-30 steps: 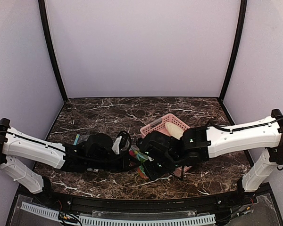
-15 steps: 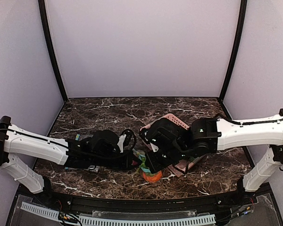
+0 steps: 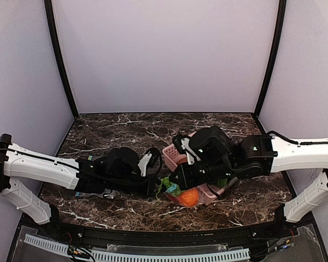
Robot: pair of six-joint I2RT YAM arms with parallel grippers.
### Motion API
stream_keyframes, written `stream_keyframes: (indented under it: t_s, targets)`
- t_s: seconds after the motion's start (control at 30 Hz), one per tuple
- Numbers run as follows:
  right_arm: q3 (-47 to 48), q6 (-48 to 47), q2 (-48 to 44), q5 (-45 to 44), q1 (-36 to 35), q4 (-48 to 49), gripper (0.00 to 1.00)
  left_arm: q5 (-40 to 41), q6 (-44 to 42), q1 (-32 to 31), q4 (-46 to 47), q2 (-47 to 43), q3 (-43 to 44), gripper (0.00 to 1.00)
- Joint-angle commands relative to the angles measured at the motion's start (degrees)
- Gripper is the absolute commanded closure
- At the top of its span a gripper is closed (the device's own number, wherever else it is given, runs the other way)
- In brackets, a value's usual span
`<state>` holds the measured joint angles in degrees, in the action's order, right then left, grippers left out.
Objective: Place the food in the zip-top bag and seal the zipper
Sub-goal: Pick up the fake fruit from the zipper food storage bag.
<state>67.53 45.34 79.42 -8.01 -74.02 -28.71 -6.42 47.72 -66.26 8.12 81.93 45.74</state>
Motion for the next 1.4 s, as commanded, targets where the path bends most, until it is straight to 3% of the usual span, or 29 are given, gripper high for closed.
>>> stream_keyframes:
  t_s: [0.0, 0.17, 0.23, 0.33, 0.43, 0.53, 0.8, 0.97, 1.1, 1.2, 1.37]
  targets:
    - [1.2, 0.2, 2.7, -0.9, 0.5, 8.1, 1.0, -1.6, -8.0, -0.7, -0.8, -1.2, 2.8, 0.99]
    - [-0.2, 1.8, 3.7, -2.9, 0.4, 12.4, 1.0, 3.3, -14.0, -0.7, -0.3, -2.7, 3.6, 0.99]
    - [-1.2, 3.5, 3.3, -4.5, 0.4, 13.2, 1.0, 6.6, -15.2, -0.6, -0.7, -4.1, 2.8, 0.89]
    - [-4.2, 6.6, 2.1, -6.2, 0.4, 15.4, 1.0, 12.3, -15.6, -0.6, -3.6, -8.2, 2.4, 0.49]
    - [-6.4, 8.5, 2.4, -7.2, 0.4, 17.8, 1.0, 16.5, -17.3, -0.6, -10.0, -12.1, 2.7, 0.24]
    - [-4.4, 8.1, 3.5, -6.7, 0.4, 17.4, 1.0, 21.8, -17.5, -0.6, -15.2, -18.7, 1.9, 0.2]
    - [3.0, 5.9, 5.5, -10.0, 0.4, 12.0, 1.0, 24.1, -19.7, -2.5, -11.6, -31.8, -5.5, 0.21]
    - [2.5, 8.9, 4.8, -13.0, 0.5, 12.1, 1.0, 17.0, -21.2, -4.2, -6.4, -27.1, -8.1, 0.2]
    - [1.9, 10.9, 3.9, -14.5, 0.5, 12.5, 1.0, 18.2, -20.0, -7.3, 3.2, -23.3, -10.5, 0.19]
    - [2.1, 11.2, 4.1, -14.7, 0.5, 12.4, 1.0, 18.6, -19.8, -9.0, 11.5, -20.7, -13.7, 0.12]
    - [1.6, 13.8, 4.1, -16.2, 0.5, 10.6, 1.0, 20.9, -21.3, -10.8, 10.6, -13.2, -8.8, 0.1]
